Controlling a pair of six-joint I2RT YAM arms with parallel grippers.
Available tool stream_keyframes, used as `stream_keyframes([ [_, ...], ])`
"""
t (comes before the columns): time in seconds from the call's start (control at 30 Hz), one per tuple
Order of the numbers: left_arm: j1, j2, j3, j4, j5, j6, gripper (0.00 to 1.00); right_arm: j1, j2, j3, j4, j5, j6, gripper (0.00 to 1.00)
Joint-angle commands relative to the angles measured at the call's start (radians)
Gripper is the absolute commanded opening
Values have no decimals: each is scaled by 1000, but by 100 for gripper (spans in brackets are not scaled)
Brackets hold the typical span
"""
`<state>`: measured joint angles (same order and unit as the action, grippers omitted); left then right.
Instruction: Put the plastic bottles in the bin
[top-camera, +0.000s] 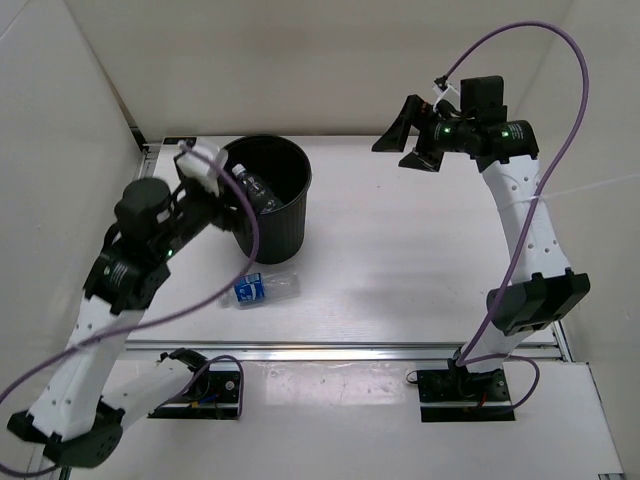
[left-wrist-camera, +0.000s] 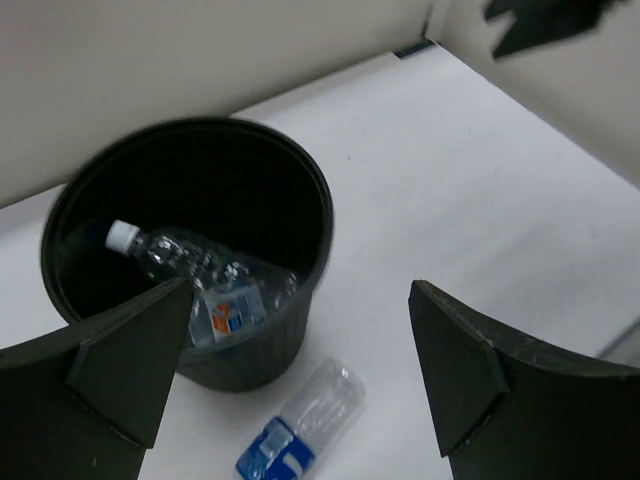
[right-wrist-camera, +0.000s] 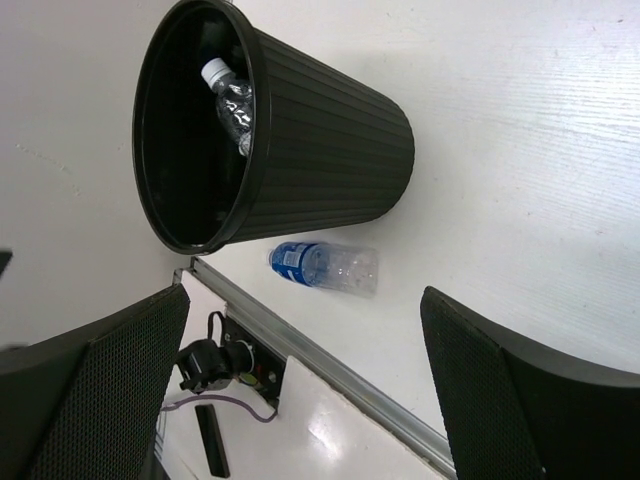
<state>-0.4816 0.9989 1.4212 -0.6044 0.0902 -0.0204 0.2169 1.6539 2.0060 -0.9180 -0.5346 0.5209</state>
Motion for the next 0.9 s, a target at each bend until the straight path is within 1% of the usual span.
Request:
stream_keyframes([
  [0.0,-29,-72,-154,-24,94,103,100,-4,23,8,11,-28,-5,100],
  [0.07,-41,-97,-250,-34,103,120,100,-4,44,33,11,-38,-5,100],
  [0.13,-52,-108,-294,-34,103,120,100,-13,53,42,11,-38,4,100],
  [0.2,-52,-88,-340,-34,112,120,100,-13,53,42,11,-47,4,100],
  [0.27,-81,-40,-376,-43,100,131,100,-13,53,42,11,-47,4,100],
  [0.4,-121,46,-427,-43,17,175,100,-13,53,23,11,-47,4,100],
  [0.57,-121,142,-461,-43,-62,282,100,-22,35,4,11,-38,4,100],
  [0.6,-121,151,-473,-43,-73,283,100,-22,35,4,11,-38,-5,100],
  [0.87,-121,222,-539,-14,-41,292,100,-22,15,-6,-7,-38,-5,100],
])
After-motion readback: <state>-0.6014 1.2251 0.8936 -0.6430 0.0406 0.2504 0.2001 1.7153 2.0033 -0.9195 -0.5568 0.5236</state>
